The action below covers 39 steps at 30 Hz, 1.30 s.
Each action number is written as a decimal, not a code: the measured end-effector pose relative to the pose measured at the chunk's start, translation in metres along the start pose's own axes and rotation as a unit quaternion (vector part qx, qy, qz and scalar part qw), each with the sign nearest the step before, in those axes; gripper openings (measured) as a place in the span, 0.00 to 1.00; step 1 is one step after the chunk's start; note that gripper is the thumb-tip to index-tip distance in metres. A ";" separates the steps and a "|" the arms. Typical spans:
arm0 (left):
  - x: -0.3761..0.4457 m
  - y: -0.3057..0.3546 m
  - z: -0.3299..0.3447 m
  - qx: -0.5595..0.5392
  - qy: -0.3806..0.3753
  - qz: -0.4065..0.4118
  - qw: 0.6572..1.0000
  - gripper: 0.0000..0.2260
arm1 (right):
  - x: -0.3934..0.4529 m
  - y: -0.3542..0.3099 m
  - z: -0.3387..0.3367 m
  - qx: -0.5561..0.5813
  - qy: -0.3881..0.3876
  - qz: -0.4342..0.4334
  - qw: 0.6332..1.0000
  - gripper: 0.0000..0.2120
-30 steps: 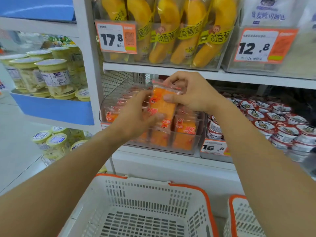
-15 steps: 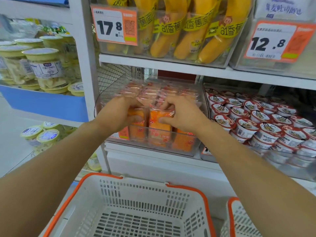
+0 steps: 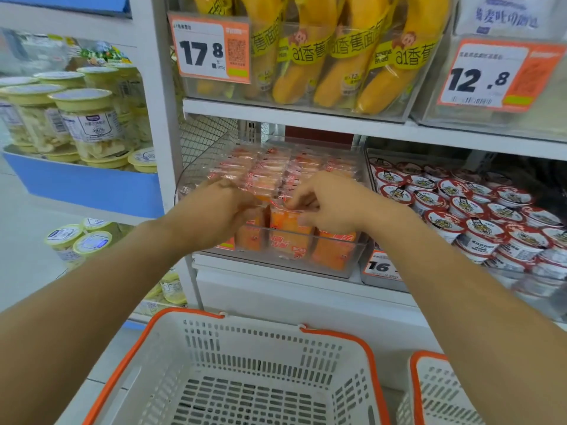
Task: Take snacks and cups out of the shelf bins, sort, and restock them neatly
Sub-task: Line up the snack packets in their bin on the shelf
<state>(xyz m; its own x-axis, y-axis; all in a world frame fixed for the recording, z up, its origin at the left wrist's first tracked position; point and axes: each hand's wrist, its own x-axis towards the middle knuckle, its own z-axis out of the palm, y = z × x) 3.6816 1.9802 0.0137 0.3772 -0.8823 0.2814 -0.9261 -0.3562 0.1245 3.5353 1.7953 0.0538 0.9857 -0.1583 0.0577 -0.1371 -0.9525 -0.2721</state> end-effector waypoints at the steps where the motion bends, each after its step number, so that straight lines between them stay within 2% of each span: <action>1: 0.000 0.000 0.002 -0.010 0.011 -0.006 1.000 0.17 | -0.001 0.002 0.002 0.001 0.016 0.006 1.000 0.14; 3: 0.002 0.000 0.006 -0.018 0.027 -0.017 0.999 0.13 | -0.002 0.003 0.004 0.010 0.038 0.017 0.999 0.15; 7: 0.011 0.002 0.007 -0.002 0.014 -0.024 1.000 0.14 | -0.006 0.003 -0.011 0.095 0.112 0.017 0.989 0.21; 9: 0.012 0.009 -0.002 -0.079 0.032 -0.034 0.996 0.18 | -0.011 0.002 -0.025 0.143 0.141 0.021 0.979 0.25; 11: 0.012 0.020 -0.017 -0.223 0.042 -0.068 0.972 0.22 | -0.019 0.000 -0.034 0.220 0.162 0.028 0.961 0.26; 13: 0.014 0.029 -0.028 -0.321 0.041 -0.086 0.942 0.24 | -0.026 -0.003 -0.036 0.375 0.178 0.043 0.909 0.24; 15: 0.015 0.035 -0.032 -0.401 0.060 -0.108 0.908 0.22 | -0.030 -0.007 -0.032 0.550 0.165 0.062 0.817 0.19; 16: 0.015 0.037 -0.034 -0.434 0.083 -0.123 0.889 0.19 | -0.032 -0.007 -0.029 0.593 0.156 0.066 0.787 0.16; 17: 0.017 0.039 -0.034 -0.454 0.110 -0.135 0.874 0.17 | -0.034 -0.004 -0.025 0.588 0.153 0.070 0.791 0.14; 18: 0.018 0.038 -0.034 -0.465 0.135 -0.142 0.863 0.17 | -0.036 0.001 -0.023 0.536 0.158 0.074 0.826 0.13; 19: 0.020 0.039 -0.034 -0.471 0.156 -0.137 0.857 0.18 | -0.037 0.007 -0.022 0.443 0.166 0.076 0.877 0.13; 20: 0.021 0.041 -0.035 -0.465 0.172 -0.122 0.860 0.17 | -0.040 0.012 -0.022 0.345 0.174 0.079 0.919 0.15; 21: 0.023 0.044 -0.035 -0.442 0.186 -0.096 0.872 0.16 | -0.041 0.014 -0.024 0.281 0.177 0.074 0.940 0.18; 24: 0.028 0.057 -0.036 -0.347 0.178 -0.005 0.921 0.12 | -0.039 0.012 -0.027 0.266 0.160 0.017 0.950 0.30; 26: 0.032 0.063 -0.031 -0.307 0.159 0.025 0.938 0.11 | -0.032 0.008 -0.023 0.241 0.157 -0.016 0.958 0.33; 30: 0.035 0.050 -0.019 -0.247 0.173 0.000 0.953 0.21 | -0.016 0.011 -0.004 0.143 0.183 -0.019 0.973 0.25; 33: 0.029 0.027 -0.001 -0.097 0.046 -0.041 0.993 0.29 | -0.007 0.014 0.016 0.136 0.149 0.002 0.979 0.16; 35: 0.024 0.014 0.014 -0.035 -0.034 -0.052 0.997 0.30 | -0.001 0.015 0.025 0.060 0.124 -0.014 0.990 0.14; 37: 0.020 0.006 0.023 -0.014 -0.042 -0.034 0.998 0.26 | 0.006 0.013 0.028 -0.023 0.120 -0.026 0.992 0.13; 39: 0.017 0.000 0.027 0.004 -0.038 -0.012 0.999 0.32 | 0.012 0.012 0.027 -0.062 0.132 -0.017 0.989 0.12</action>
<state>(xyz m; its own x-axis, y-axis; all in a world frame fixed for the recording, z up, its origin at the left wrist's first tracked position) 3.6879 1.9569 -0.0076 0.3972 -0.8946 0.2048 -0.9172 -0.3790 0.1232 3.5477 1.7888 0.0256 0.9321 -0.1729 0.3183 -0.1316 -0.9803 -0.1471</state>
